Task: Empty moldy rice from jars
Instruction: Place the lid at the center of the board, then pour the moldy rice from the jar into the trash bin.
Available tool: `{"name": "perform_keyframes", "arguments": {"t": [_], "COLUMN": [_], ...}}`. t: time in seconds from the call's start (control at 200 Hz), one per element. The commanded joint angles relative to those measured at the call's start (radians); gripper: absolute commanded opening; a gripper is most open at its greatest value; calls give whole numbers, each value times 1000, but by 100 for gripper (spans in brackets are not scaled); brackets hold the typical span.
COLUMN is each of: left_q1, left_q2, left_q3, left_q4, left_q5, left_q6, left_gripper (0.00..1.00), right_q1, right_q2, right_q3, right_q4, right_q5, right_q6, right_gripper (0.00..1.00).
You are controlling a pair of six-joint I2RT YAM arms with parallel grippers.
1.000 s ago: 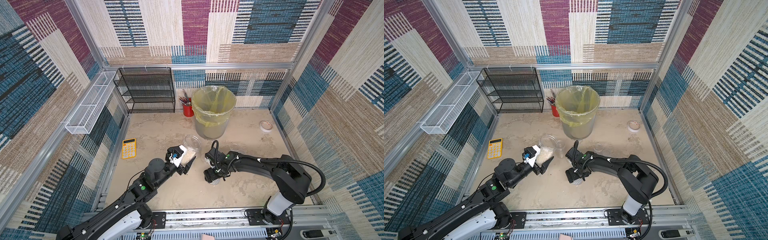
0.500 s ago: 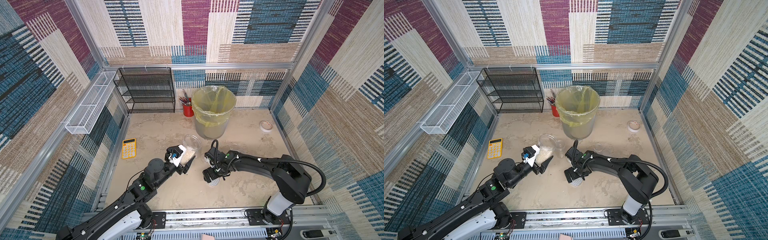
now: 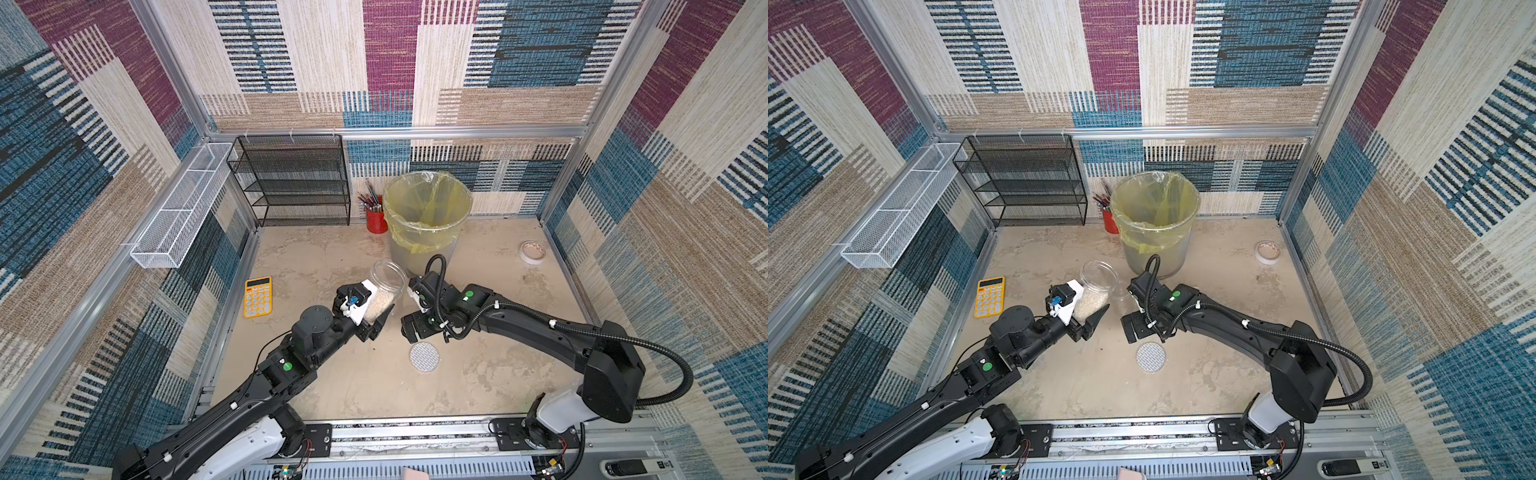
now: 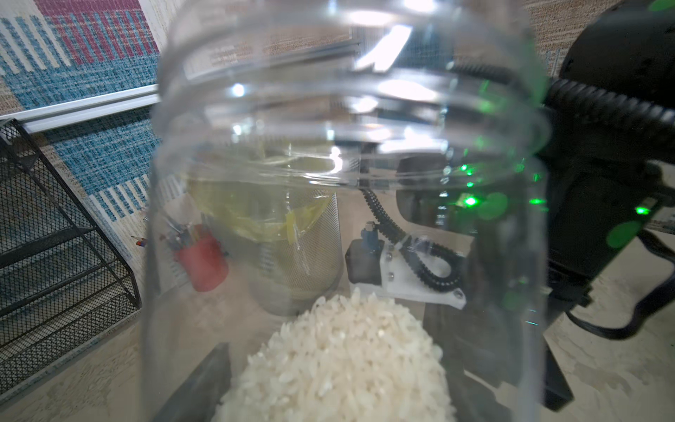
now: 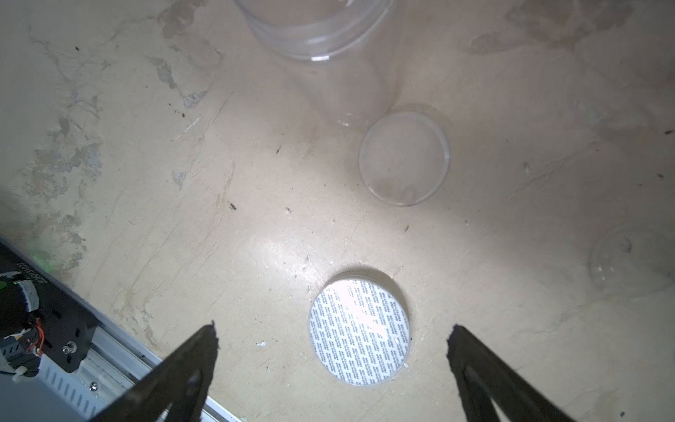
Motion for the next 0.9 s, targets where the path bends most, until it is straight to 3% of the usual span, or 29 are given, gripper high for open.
{"name": "perform_keyframes", "arguments": {"t": [0.0, 0.25, 0.586, 0.896], "left_q1": [10, 109, 281, 350], "left_q2": [26, 217, 590, 883], "left_q3": [51, 258, 717, 1076], "left_q4": [14, -14, -183, -338], "left_q5": [10, 134, 307, 332], "left_q6": [47, 62, 166, 271], "left_gripper": [45, 45, 45, 45], "right_q1": [-7, -76, -98, -99], "right_q2": [-27, -189, -353, -467], "right_q3": [15, -44, -153, -246], "right_q4": [-33, -46, -32, 18], "right_q5": [17, 10, -33, -65], "right_q6": [10, 6, -7, 27], "right_gripper": [99, 99, 100, 100]}}
